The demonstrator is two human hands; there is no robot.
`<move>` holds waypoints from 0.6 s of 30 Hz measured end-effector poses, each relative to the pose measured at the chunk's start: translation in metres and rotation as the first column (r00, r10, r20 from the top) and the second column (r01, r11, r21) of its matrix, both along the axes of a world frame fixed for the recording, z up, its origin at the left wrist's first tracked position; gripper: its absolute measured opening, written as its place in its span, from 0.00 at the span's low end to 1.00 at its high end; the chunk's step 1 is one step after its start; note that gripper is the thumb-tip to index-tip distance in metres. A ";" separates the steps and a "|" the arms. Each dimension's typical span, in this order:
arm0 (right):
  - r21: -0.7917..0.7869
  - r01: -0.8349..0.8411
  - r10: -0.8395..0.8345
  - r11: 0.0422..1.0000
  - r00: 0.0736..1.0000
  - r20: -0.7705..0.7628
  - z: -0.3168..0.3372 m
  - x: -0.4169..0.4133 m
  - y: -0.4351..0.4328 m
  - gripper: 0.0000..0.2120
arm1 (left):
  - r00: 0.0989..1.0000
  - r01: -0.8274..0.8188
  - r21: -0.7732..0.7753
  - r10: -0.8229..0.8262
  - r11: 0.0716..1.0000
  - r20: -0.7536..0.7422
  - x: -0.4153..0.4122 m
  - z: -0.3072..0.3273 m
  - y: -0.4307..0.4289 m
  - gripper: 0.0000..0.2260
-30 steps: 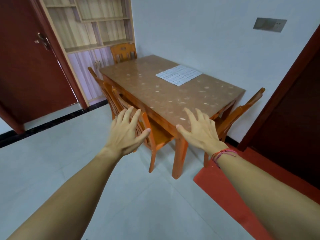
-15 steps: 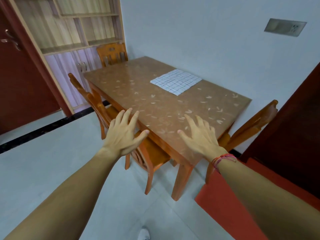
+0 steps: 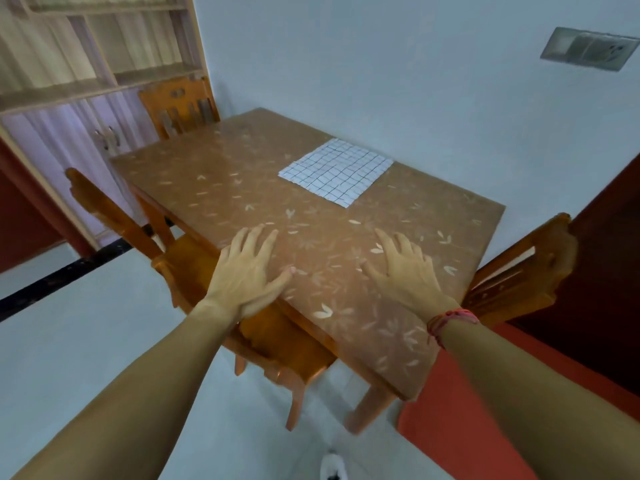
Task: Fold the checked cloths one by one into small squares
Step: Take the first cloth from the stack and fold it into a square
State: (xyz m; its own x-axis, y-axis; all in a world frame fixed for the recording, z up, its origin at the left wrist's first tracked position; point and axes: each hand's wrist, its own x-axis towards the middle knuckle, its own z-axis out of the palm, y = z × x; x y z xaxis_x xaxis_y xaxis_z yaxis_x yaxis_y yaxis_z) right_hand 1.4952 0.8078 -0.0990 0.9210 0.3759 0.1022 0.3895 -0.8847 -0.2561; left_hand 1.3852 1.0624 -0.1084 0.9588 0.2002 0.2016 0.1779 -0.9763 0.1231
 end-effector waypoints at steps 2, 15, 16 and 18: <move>0.017 0.005 -0.005 1.000 1.000 -0.012 -0.005 0.024 0.008 0.31 | 1.000 0.009 -0.014 -0.009 1.000 -0.017 0.025 -0.007 0.008 0.34; 0.078 0.013 -0.004 0.997 0.994 -0.111 -0.038 0.206 0.052 0.31 | 0.988 0.018 -0.063 -0.027 0.998 -0.150 0.198 -0.030 0.040 0.35; 0.080 0.010 0.000 0.997 0.993 -0.119 -0.040 0.214 0.055 0.30 | 0.988 0.018 -0.066 -0.028 0.998 -0.154 0.206 -0.030 0.043 0.35; 0.078 0.003 0.007 0.997 0.993 -0.122 -0.044 0.228 0.061 0.30 | 0.986 0.018 -0.079 -0.030 0.997 -0.162 0.222 -0.030 0.051 0.36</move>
